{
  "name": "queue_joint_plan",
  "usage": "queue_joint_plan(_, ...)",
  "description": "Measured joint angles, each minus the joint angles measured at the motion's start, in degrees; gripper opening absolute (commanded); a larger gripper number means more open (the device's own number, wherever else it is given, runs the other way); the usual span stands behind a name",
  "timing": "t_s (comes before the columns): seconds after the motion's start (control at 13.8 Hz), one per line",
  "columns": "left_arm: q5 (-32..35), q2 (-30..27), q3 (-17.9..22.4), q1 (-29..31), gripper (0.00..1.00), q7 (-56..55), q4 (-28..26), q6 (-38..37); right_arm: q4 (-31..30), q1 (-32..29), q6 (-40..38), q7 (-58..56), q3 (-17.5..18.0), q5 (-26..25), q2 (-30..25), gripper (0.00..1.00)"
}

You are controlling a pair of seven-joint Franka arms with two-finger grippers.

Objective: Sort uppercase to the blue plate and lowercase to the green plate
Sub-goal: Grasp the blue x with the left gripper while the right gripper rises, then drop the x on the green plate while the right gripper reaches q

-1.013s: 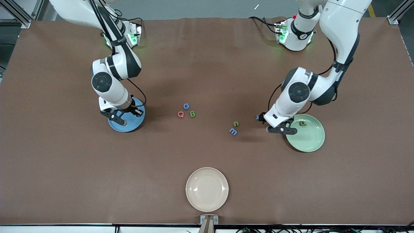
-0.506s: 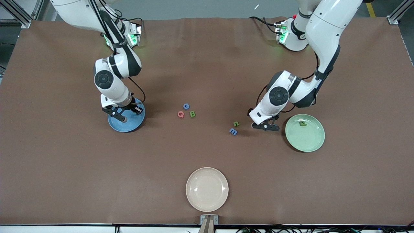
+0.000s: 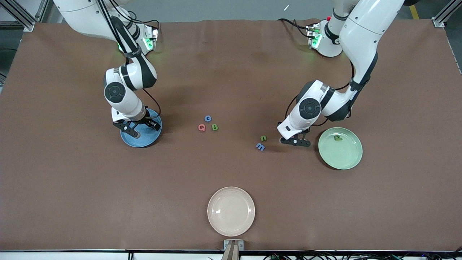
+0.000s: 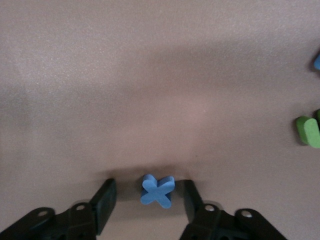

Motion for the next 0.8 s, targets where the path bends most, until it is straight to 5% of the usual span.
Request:
queue_joint_plan(0.29,0.00,-0.07,-0.02,-0.11,0.20,0.01,0.24,-0.04,12.81,3.58,-20.69,1.53,0.70,1.73,-2.99,1.00)
queue_joint_plan(0.51,0.01,-0.34,-0.04,-0.24,0.04,0.01,0.25,-0.18,17.35,9.13,-22.17,5.25,0.91,4.57,-3.04,1.00)
queue_joint_plan(0.8,0.01,-0.43,0.03,-0.07,0.03,0.01,0.32,-0.17,20.56,14.00,-18.05,6.64,1.02,4.73,1.06,1.00)
